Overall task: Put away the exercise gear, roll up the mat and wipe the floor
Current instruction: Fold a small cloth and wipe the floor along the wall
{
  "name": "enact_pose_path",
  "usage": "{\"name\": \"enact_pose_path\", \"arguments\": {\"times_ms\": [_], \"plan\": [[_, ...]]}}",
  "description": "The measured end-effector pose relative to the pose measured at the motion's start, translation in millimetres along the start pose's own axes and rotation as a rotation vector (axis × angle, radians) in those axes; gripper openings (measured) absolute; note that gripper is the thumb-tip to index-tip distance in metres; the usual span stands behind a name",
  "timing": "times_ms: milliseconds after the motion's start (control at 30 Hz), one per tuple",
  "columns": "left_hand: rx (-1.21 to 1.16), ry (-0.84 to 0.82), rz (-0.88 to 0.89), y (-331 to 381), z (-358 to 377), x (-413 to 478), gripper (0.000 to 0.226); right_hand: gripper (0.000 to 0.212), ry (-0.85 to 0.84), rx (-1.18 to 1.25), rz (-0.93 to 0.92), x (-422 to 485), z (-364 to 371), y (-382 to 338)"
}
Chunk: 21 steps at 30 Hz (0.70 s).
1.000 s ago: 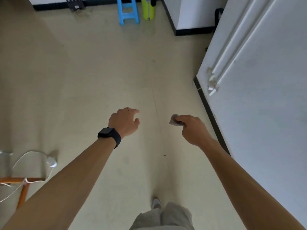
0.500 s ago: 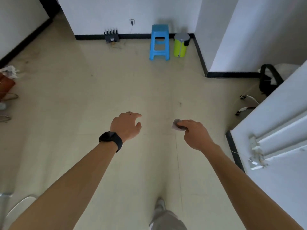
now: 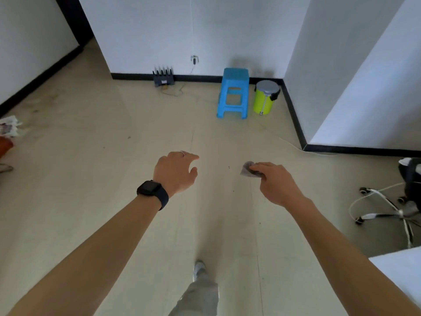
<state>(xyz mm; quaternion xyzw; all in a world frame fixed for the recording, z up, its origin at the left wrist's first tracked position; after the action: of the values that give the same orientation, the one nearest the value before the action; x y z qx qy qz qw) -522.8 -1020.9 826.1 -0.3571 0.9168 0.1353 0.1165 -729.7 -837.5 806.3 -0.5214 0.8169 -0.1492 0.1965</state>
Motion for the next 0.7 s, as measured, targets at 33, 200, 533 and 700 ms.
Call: {"name": "enact_pose_path", "arguments": {"times_ms": [33,200,533,700], "plan": [[0.013,-0.008,0.018,-5.7,-10.7,29.3,0.045,0.056,0.016,0.003,0.017,26.6,-6.7,3.6],[0.033,-0.041,0.081,-18.3,-59.6,161.6,0.045,0.053,0.038,0.014,0.099,140.8,-44.3,16.9],[0.019,-0.014,0.109,-20.3,-130.3,422.8,0.046,0.054,0.125,0.041,0.074,375.2,-109.2,91.4],[0.019,-0.027,0.068,-10.7,-170.2,553.6,0.047,0.050,0.096,0.136,0.045,500.3,-143.1,143.7]]}}
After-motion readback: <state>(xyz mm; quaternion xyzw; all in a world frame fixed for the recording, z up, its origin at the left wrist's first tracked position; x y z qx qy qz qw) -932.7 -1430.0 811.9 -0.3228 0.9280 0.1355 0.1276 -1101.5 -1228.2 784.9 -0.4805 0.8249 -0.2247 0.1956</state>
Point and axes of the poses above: each hand's wrist, its own x-axis towards the middle knuckle, its own z-axis out of the palm, y = z × x, the point moved 2 cm from there along x, towards the middle knuckle, and after that the axes turned 14 degrees about -y, right-handed, at the moved point
